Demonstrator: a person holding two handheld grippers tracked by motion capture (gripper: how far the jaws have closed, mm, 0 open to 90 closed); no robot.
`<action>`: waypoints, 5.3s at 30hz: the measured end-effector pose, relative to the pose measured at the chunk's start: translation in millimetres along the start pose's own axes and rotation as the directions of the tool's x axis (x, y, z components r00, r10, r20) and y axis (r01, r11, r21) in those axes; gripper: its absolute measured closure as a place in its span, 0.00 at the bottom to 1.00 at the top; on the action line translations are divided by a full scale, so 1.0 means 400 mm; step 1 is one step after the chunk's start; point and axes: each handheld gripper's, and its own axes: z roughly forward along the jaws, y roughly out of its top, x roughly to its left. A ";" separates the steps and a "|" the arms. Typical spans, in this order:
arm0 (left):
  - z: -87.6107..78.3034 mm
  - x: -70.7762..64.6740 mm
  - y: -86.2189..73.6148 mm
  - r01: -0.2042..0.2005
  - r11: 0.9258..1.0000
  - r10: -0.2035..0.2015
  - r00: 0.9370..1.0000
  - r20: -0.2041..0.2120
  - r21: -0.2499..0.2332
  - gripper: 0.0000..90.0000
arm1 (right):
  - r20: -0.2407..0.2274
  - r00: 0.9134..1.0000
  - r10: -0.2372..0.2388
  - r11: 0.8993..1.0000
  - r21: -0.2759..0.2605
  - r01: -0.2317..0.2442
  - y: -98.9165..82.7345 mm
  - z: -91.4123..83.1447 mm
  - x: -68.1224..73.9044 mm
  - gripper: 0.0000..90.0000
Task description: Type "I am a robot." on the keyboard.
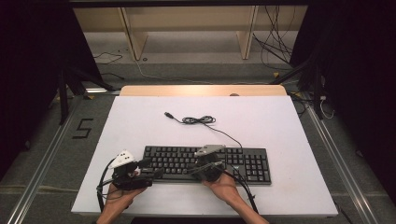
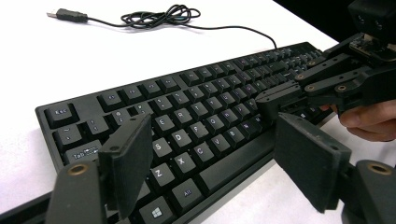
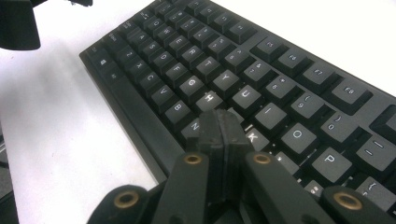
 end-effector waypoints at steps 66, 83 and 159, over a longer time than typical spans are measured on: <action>-0.010 0.000 -0.002 -0.023 0.998 0.023 1.000 -0.004 -0.057 0.26 | -0.070 0.997 -0.020 0.998 -0.067 0.015 -0.005 -0.047 0.031 0.72; -0.011 0.001 -0.002 -0.022 0.998 0.021 1.000 -0.011 -0.062 0.26 | -0.055 0.998 -0.041 0.999 -0.001 0.041 -0.020 -0.015 0.040 1.00; 0.067 0.077 -0.008 0.022 0.993 -0.002 0.986 -0.169 0.120 0.95 | -0.053 0.998 0.023 0.992 -0.119 -0.029 -0.020 -0.094 0.000 0.41</action>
